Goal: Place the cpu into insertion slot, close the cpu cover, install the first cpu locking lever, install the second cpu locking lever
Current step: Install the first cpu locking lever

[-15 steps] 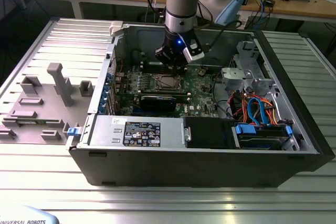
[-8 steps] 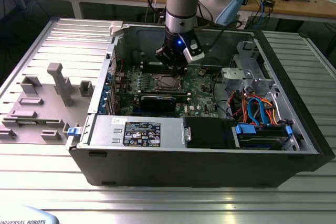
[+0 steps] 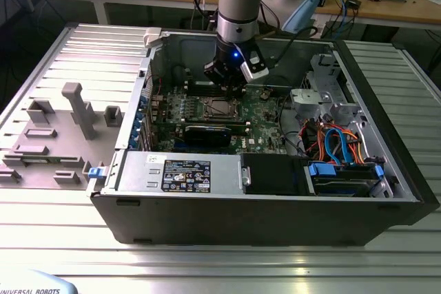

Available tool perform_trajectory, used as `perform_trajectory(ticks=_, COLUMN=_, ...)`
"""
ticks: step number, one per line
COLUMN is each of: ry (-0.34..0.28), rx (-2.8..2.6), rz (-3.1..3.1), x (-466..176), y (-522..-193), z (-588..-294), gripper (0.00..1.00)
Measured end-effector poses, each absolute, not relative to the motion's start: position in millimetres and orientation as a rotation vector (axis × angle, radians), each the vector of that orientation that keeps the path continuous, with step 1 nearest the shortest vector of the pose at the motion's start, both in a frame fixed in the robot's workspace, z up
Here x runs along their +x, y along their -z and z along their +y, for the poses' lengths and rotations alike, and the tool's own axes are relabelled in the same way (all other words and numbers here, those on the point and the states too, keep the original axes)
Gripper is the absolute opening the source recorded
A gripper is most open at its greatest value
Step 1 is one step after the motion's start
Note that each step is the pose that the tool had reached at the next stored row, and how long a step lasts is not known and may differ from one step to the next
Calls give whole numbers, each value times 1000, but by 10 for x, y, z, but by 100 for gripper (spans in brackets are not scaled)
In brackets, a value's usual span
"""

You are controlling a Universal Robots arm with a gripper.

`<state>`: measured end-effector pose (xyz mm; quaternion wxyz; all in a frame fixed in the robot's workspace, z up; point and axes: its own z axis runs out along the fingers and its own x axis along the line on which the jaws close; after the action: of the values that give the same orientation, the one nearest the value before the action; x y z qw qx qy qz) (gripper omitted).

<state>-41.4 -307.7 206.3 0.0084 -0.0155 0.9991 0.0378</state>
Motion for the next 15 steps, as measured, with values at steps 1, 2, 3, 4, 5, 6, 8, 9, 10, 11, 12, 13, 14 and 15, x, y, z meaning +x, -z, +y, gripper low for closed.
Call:
perform_trajectory(ticks=1, ry=-117, rx=-48, rz=3122, x=-414, y=-2063, z=-3078, gripper=11)
perform_trajectory(ticks=2, ry=-116, rx=-48, rz=3122, x=-413, y=-2061, z=-3078, gripper=11)
perform_trajectory(ticks=3, ry=-114, rx=-48, rz=3123, x=-413, y=-2058, z=-3078, gripper=11)
perform_trajectory(ticks=4, ry=-113, rx=-48, rz=3123, x=-412, y=-2053, z=-3078, gripper=11)
perform_trajectory(ticks=5, ry=-110, rx=-48, rz=3123, x=-411, y=-2047, z=-3078, gripper=11)
perform_trajectory(ticks=6, ry=-107, rx=-49, rz=3123, x=-410, y=-2042, z=-3078, gripper=11)
perform_trajectory(ticks=8, ry=-102, rx=-49, rz=3123, x=-410, y=-2038, z=-3078, gripper=11)
perform_trajectory(ticks=9, ry=-102, rx=-49, rz=3123, x=-411, y=-2038, z=-3078, gripper=11)
perform_trajectory(ticks=10, ry=-102, rx=-48, rz=3123, x=-411, y=-2038, z=-3078, gripper=11)
perform_trajectory(ticks=11, ry=-102, rx=-48, rz=3123, x=-410, y=-2040, z=-3078, gripper=11)
perform_trajectory(ticks=12, ry=-103, rx=-48, rz=3122, x=-410, y=-2044, z=-3077, gripper=11)
perform_trajectory(ticks=13, ry=-102, rx=-48, rz=3122, x=-410, y=-2050, z=-3077, gripper=11)
perform_trajectory(ticks=14, ry=-102, rx=-48, rz=3123, x=-410, y=-2059, z=-3078, gripper=11)
perform_trajectory(ticks=15, ry=-102, rx=-48, rz=3123, x=-410, y=-2065, z=-3077, gripper=11)
